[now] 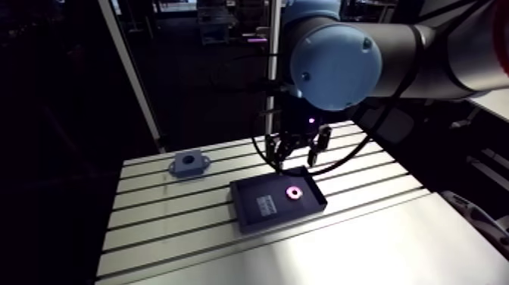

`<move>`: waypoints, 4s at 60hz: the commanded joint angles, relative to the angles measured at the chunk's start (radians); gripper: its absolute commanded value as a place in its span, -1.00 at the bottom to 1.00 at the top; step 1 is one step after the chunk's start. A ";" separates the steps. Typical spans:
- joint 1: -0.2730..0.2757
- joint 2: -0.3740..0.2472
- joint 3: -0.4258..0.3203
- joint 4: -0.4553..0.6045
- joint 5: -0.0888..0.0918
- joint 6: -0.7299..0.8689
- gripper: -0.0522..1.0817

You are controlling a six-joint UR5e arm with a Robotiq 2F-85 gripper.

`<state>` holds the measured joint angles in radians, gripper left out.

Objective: Pick up the bearing and press it into the housing until flush.

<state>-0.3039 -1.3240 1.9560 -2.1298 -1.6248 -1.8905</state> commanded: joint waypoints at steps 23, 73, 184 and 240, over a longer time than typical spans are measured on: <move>-0.003 0.035 0.037 -0.078 -0.002 -0.003 -0.23; -0.006 0.076 0.062 -0.129 -0.003 -0.002 -0.23; -0.012 0.104 0.082 -0.155 -0.003 0.006 -0.13; -0.011 0.098 0.082 -0.154 -0.006 0.000 0.05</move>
<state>-0.3153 -1.2252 2.0373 -2.2842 -1.6301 -1.8902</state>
